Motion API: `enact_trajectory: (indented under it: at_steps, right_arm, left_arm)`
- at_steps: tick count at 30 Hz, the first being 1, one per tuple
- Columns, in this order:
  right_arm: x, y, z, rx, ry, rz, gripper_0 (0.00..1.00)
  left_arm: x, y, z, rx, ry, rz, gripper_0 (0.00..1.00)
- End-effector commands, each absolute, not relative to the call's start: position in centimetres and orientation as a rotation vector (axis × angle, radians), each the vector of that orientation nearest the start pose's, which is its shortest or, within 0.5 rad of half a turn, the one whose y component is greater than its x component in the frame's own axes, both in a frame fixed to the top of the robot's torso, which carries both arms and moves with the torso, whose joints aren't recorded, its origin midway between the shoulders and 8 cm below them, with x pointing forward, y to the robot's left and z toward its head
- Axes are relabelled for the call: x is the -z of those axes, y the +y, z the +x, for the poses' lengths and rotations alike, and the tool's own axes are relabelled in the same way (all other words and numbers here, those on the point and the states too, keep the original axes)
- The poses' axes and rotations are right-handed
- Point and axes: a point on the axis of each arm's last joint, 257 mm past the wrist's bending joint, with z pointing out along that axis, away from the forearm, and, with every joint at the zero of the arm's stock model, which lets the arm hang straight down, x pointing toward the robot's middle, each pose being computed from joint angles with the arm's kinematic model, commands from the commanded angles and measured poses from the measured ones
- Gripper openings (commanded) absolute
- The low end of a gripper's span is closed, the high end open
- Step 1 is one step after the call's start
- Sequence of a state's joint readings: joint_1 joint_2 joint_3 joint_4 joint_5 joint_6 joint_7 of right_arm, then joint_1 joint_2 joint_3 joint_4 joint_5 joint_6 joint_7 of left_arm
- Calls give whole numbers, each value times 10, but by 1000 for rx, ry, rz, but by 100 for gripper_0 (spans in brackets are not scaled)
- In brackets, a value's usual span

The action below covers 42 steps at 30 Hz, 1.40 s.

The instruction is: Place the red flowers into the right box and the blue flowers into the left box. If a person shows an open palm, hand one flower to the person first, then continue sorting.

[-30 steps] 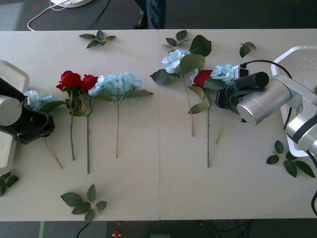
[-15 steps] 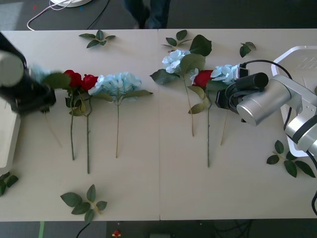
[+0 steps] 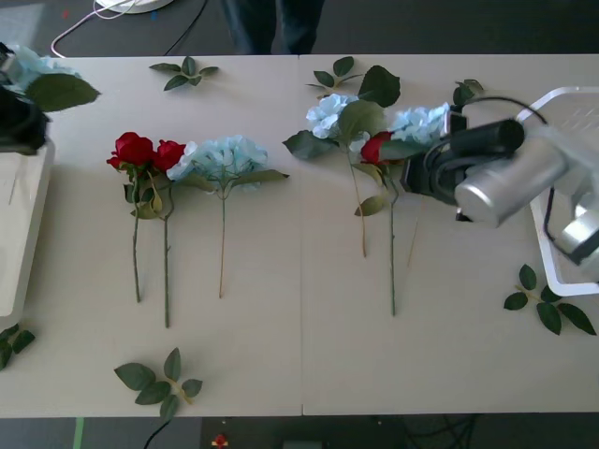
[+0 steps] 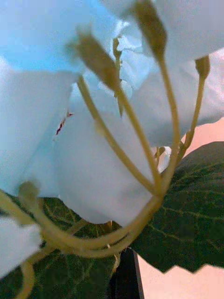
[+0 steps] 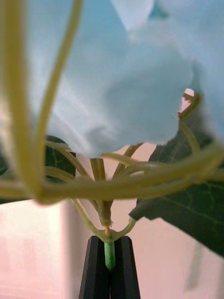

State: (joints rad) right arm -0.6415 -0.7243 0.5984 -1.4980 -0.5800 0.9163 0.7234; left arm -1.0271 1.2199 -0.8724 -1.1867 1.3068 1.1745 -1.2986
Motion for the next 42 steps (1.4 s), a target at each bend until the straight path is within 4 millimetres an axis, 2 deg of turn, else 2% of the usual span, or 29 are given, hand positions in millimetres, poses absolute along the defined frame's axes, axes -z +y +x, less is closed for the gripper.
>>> enact_trajectory:
  at_steps: [1,4,5,7,10,11,13,16,20,25,29,37,42]
  right_arm:
    - [185,-220,579,-304,2255,106,0]
    - [161,-215,566,-358,2218,34,0]
    - [148,-213,558,-380,2189,-12,0]
    - [136,-212,549,-394,2160,-59,0]
    - [101,-203,528,-423,2039,-190,0]
    - [95,-200,525,-432,2015,-209,0]
    - [72,-186,517,-459,1908,-278,0]
    - [40,-163,511,-480,1744,-372,0]
    - [-1,-130,506,-498,1528,-467,0]
    - [-49,-85,499,-494,1273,-561,0]
    - [-71,-57,503,-500,1126,-606,0]
    - [-82,-19,518,-592,1001,-602,0]
    - [-85,-6,527,-627,979,-584,0]
  left_arm:
    - [96,463,563,-99,2562,-57,0]
    - [89,478,563,-121,2552,-30,0]
    - [84,489,561,-133,2550,-28,0]
    - [82,504,557,-150,2552,-42,0]
    - [70,546,547,-182,2540,-93,0]
    - [70,553,545,-185,2541,-107,0]
    - [67,574,538,-182,2536,-157,0]
    - [72,592,530,-156,2545,-205,0]
    - [76,596,527,-92,2547,-228,0]
    - [81,586,530,-2,2536,-270,0]
    - [83,582,531,10,2538,-265,0]
    - [83,582,531,10,2538,-265,0]
    - [83,582,531,10,2538,-265,0]
